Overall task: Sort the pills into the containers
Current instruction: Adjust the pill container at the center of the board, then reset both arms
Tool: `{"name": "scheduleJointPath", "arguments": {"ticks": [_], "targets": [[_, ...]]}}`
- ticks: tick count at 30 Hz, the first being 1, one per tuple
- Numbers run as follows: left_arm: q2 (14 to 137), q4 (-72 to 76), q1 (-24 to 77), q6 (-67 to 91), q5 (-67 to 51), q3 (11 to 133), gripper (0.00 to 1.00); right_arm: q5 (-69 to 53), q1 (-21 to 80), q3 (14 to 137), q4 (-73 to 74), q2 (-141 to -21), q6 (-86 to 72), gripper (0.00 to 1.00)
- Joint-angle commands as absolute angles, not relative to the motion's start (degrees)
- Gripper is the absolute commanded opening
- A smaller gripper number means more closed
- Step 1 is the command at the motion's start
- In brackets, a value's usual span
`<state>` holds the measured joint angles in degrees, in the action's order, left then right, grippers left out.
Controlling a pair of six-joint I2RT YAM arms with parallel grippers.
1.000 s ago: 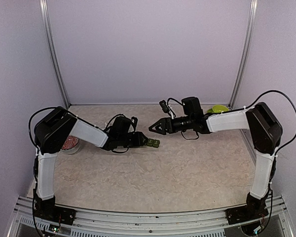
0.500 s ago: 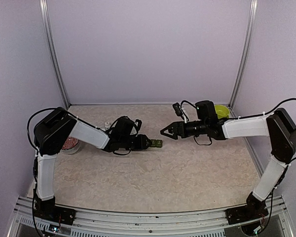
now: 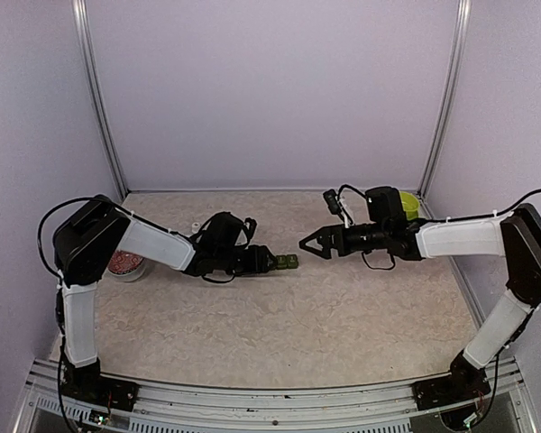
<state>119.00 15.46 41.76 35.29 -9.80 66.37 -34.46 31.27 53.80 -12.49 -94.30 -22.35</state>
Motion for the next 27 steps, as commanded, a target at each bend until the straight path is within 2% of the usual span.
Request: {"name": "scheduleJointPath", "arguments": {"ticks": [1,8,21,27], "targets": [[112.0,12.2,40.5,33.2,-6.2,65.0,0.72,-28.3,30.1,51.2,-8.6,-88.7,-19.1,1.00],[102.1,10.5,40.3,31.3,-0.6,61.2,0.98,-12.3,29.7,46.9,-1.5,-78.4,-16.0,1.00],[86.4,-0.9,37.0,24.9,14.5,56.7,0.99,8.4,28.6,42.2,5.7,-63.6,-13.4,1.00],[79.7,1.4,30.7,23.0,11.9,50.4,0.99,2.3,20.2,38.7,5.8,-59.4,-12.9,1.00]]}}
